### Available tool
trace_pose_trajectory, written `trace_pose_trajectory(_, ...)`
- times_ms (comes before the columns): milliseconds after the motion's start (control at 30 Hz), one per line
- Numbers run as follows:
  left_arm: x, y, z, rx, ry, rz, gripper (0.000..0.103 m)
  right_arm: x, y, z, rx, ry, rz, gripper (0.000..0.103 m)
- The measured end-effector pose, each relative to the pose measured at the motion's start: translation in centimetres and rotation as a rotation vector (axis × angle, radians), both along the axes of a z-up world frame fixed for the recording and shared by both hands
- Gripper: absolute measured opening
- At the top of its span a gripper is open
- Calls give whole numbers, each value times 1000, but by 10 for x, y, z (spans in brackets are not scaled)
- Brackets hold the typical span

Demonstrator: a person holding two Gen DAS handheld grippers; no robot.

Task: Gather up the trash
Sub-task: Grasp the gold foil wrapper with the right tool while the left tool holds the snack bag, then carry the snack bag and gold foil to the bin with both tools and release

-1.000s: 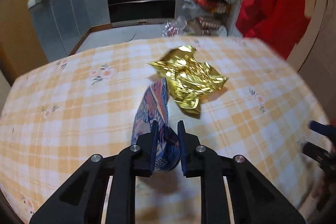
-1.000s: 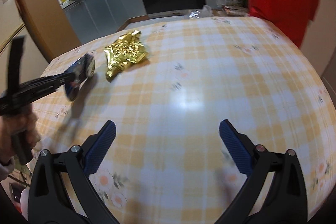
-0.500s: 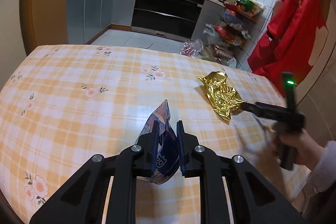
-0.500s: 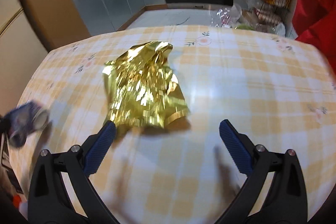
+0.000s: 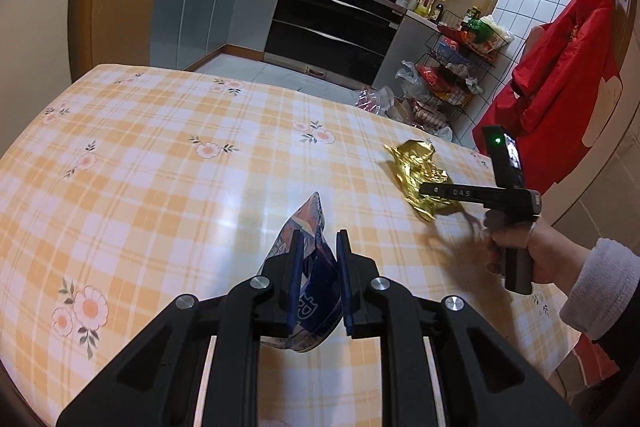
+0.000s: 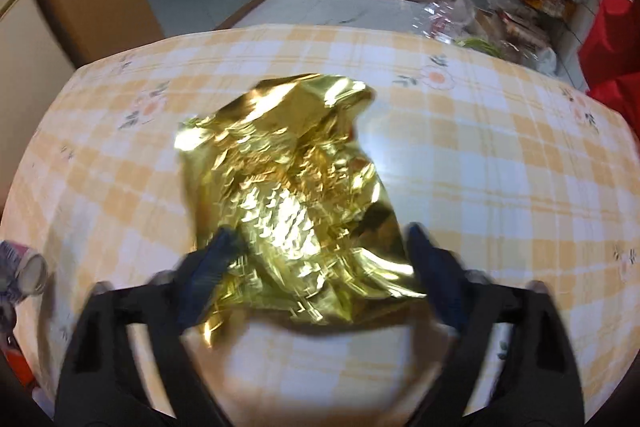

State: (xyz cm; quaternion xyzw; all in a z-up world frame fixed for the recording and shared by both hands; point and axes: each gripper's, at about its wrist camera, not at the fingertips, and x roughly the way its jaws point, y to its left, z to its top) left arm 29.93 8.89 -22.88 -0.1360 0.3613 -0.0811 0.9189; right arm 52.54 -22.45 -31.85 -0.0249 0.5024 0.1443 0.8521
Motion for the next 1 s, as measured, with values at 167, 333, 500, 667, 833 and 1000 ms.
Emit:
trace_pose_trajectory(167, -18, 0, 3, -5, 0, 8, 16, -35, 4, 8, -30, -24, 34, 67)
trace_pose_trajectory(333, -45, 1, 9, -11, 3, 20, 16, -87, 1, 24, 32, -63, 32, 67)
trace_pose_trajectory(500, -76, 6, 21, -30, 0, 35, 16, -144, -6, 48, 101, -97, 31, 67)
trace_pose_trajectory(667, -110, 6, 34, -33, 0, 31, 16, -204, -7, 72, 130, -107, 52, 67)
trace_pose_trajectory(833, -147, 8, 52, -38, -15, 35, 16, -261, -13, 99, 141, -129, 73, 67)
trace_pose_trajectory(1000, -180, 8, 69, -42, -38, 33, 16, -323, -18, 121, 145, -168, 78, 67)
